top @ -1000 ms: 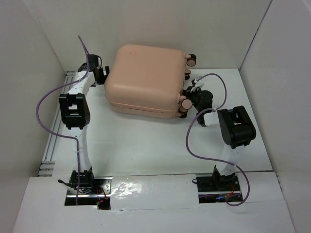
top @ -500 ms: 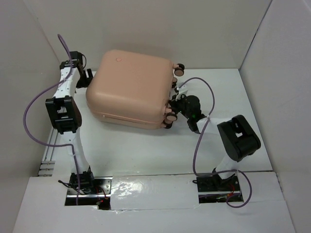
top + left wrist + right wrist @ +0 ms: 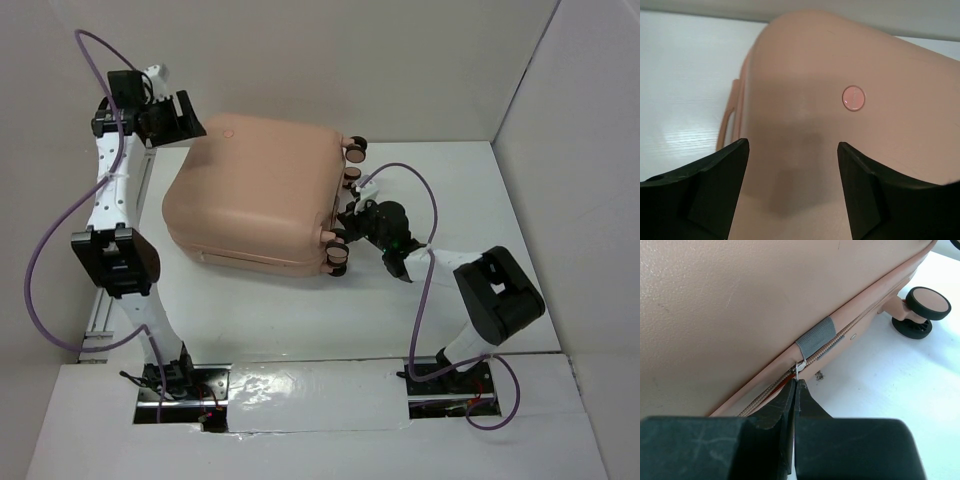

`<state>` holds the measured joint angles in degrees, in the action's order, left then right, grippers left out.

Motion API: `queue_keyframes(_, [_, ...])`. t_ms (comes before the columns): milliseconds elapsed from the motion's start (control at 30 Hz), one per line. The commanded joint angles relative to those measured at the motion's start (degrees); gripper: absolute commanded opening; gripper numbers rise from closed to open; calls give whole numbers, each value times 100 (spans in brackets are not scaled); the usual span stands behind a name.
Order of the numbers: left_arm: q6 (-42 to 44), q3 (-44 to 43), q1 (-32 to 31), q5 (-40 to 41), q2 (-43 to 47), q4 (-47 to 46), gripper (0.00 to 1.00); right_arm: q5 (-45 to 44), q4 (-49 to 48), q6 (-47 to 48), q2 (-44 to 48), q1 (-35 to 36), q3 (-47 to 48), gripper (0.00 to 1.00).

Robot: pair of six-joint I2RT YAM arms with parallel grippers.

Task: Pack the luggage

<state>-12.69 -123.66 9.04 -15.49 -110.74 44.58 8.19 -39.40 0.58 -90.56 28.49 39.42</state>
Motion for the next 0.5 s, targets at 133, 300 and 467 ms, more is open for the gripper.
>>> queue_keyframes(133, [-603, 210, -164, -527, 94, -90, 97, 122, -735, -40, 469, 147, 198, 0])
queue_keyframes(300, [-988, -114, -937, 727, 754, 358, 100, -158, -402, 91, 601, 771, 250, 0])
queue_keyframes(467, [-1762, 788, -2053, 1960, 1931, 780, 100, -510, -323, 91, 803, 1386, 146, 0])
